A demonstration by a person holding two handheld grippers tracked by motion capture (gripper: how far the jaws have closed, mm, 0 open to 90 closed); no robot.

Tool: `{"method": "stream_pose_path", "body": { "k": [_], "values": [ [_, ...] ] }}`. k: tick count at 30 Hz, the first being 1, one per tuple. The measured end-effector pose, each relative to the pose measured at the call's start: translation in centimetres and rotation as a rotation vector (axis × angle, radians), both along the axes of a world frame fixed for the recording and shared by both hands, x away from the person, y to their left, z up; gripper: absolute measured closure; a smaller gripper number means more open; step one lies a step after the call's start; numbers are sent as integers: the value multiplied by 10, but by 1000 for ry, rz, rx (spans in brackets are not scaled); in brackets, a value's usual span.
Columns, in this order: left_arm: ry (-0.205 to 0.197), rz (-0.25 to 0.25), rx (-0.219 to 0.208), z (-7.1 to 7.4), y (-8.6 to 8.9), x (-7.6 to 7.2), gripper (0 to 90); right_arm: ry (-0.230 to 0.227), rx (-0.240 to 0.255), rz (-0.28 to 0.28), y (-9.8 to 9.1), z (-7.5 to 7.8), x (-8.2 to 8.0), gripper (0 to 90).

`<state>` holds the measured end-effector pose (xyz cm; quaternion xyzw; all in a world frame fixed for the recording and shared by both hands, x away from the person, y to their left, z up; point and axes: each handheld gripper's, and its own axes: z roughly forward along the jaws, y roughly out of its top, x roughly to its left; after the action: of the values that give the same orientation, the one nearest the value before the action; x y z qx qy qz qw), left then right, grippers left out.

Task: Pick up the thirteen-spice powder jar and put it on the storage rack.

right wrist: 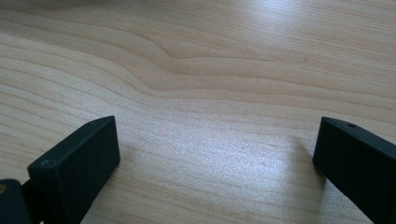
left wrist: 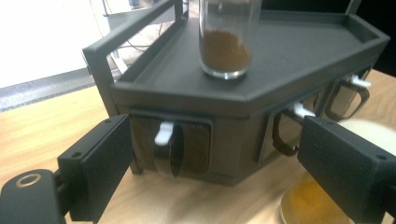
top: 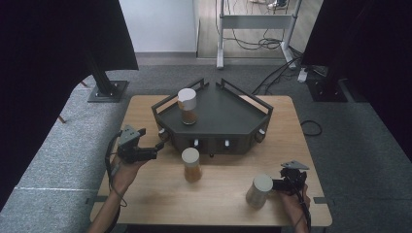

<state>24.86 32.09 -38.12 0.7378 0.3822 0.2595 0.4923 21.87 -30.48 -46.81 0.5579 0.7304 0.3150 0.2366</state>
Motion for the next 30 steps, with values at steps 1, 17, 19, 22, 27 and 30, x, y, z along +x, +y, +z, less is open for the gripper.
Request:
{"method": "stream_pose_path", "body": {
  "k": [1, 17, 19, 22, 27, 30],
  "values": [
    [6, -3, -1, -3, 1, -2, 102, 0, 0, 0, 0, 0, 0, 0],
    [56, -6, 27, -35, 6, -20, 113, 0, 0, -2, 0, 0, 0, 0],
    [64, -5, 32, -39, 6, -21, 113, 0, 0, -2, 0, 0, 0, 0],
    [73, -4, 34, -45, 6, -23, 113, 0, 0, -2, 0, 0, 0, 0],
    [91, -1, 41, -54, 7, -26, 113, 0, 0, -3, 1, 0, -1, 0],
    [103, 3, 34, -60, 8, -27, 112, 0, 0, -3, 1, 0, -1, 0]
  ]
}}
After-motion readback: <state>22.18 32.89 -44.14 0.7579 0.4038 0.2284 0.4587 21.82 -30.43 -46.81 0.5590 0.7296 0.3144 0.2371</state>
